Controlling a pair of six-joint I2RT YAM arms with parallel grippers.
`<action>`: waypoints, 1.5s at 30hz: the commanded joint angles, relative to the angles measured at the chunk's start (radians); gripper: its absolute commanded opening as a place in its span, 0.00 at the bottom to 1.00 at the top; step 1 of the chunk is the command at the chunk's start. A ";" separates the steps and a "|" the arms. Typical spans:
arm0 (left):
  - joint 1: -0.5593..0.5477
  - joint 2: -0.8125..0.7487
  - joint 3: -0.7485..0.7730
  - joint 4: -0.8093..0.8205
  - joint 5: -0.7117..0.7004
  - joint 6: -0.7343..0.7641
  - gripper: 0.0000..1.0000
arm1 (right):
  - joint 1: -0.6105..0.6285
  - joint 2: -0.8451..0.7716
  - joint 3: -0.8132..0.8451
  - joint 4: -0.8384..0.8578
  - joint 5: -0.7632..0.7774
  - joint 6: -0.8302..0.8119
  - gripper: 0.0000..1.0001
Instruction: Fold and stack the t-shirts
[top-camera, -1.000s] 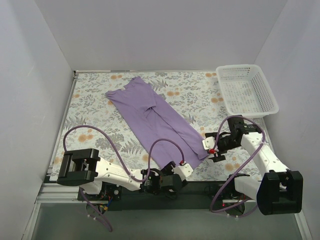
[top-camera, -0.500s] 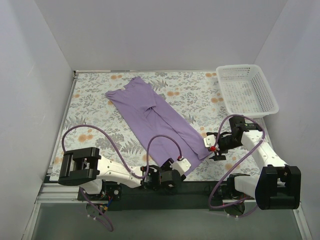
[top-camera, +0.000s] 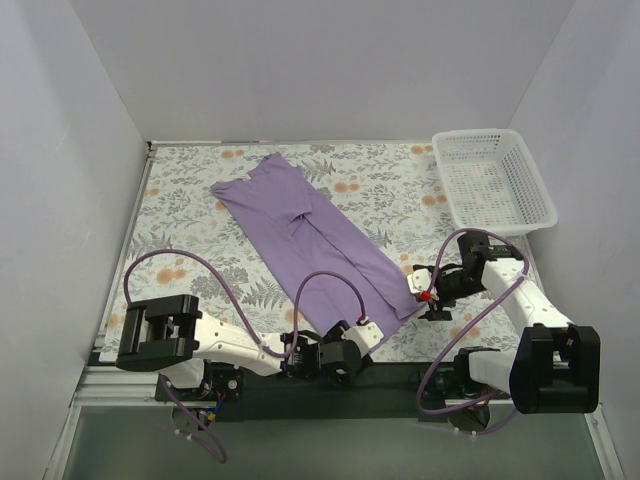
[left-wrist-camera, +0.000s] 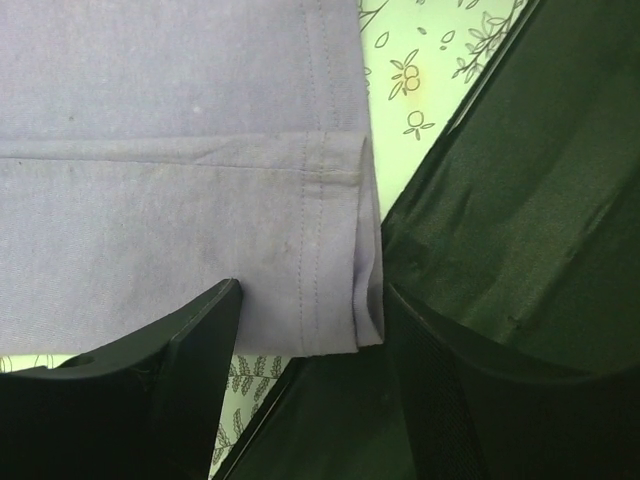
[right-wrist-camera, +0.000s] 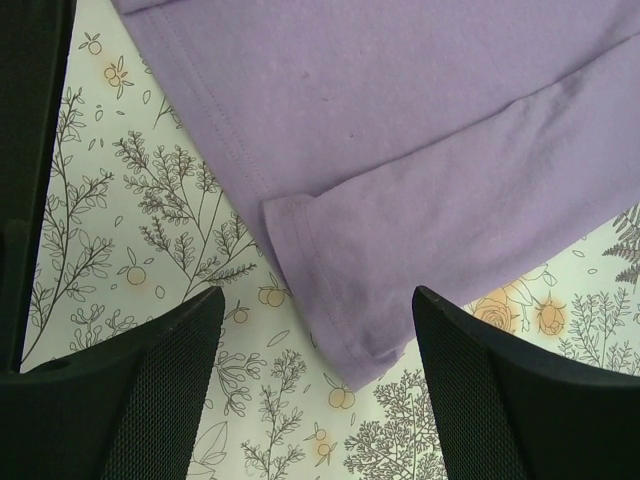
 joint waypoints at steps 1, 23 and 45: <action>-0.001 0.013 0.017 0.013 -0.044 -0.004 0.57 | -0.006 0.010 0.028 -0.039 -0.028 -0.019 0.82; 0.046 0.035 -0.025 0.032 0.033 -0.061 0.30 | -0.012 0.027 0.032 -0.042 -0.003 -0.019 0.79; 0.085 -0.123 -0.160 0.147 0.134 -0.127 0.00 | 0.066 0.256 0.011 0.116 0.201 -0.070 0.57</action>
